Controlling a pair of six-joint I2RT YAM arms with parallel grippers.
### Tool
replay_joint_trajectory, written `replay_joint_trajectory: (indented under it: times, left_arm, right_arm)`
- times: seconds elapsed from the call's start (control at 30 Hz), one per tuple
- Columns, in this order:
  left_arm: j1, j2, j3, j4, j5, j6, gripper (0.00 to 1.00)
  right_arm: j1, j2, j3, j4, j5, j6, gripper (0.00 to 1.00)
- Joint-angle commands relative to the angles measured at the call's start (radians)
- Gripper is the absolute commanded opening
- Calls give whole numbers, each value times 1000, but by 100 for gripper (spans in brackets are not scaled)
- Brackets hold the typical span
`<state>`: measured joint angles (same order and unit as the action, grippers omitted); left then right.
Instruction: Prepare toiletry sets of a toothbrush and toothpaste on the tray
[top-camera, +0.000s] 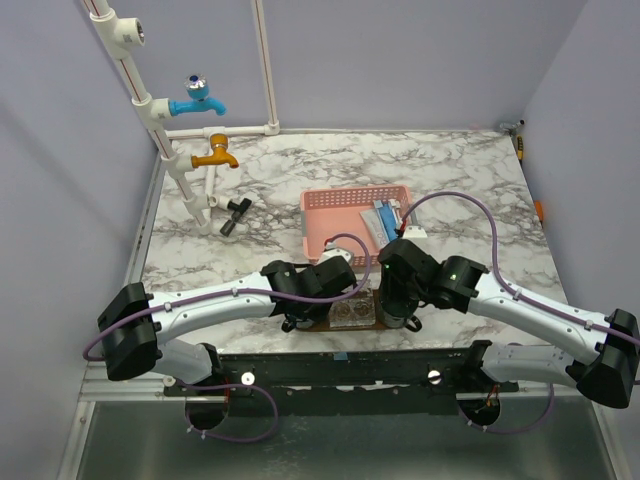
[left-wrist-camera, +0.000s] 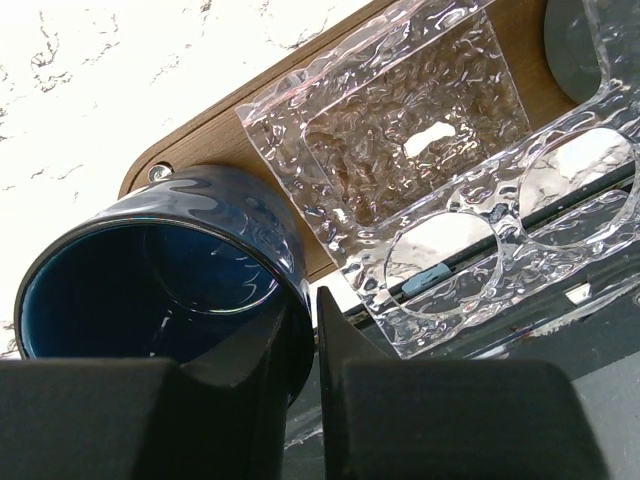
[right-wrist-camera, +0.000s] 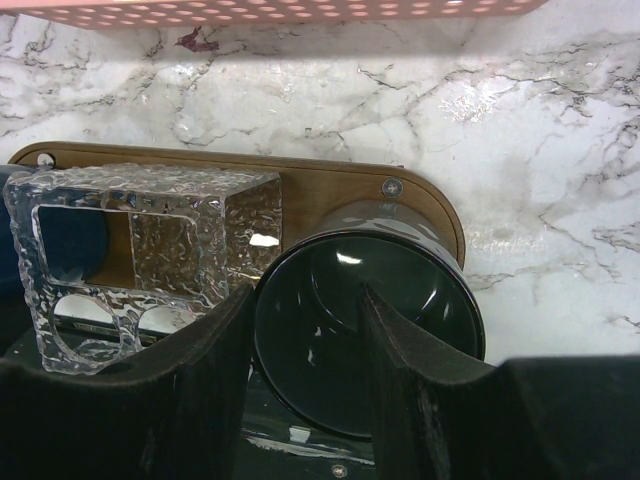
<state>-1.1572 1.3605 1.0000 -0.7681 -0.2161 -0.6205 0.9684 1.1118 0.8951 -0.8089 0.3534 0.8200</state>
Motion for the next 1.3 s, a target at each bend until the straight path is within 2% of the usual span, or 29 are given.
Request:
replay_joint_trajectory:
  times: [0.0,0.27,0.57,0.9,1.27]
  left_arm:
    - [-13,-18,6,6,-26,-14,17]
    - [-16,-26,17,-7,-29,-16,23]
    - [-22,-61,45,-42,-38,-21,35]
    - [-25,-95,86,-97,-42,-16,35]
    - [-25,-162,179,-183,-105,11,37]
  right_arm:
    - [-4,3,-7,0,0,10,47]
    - [-3,-5,-8,-1,-1,13,47]
    - [-3,-8,9,-7,-1,11,48]
    - [-3,8,50,-17,-1,4,48]
    - [-3,61,233,-83,57,-44,48]
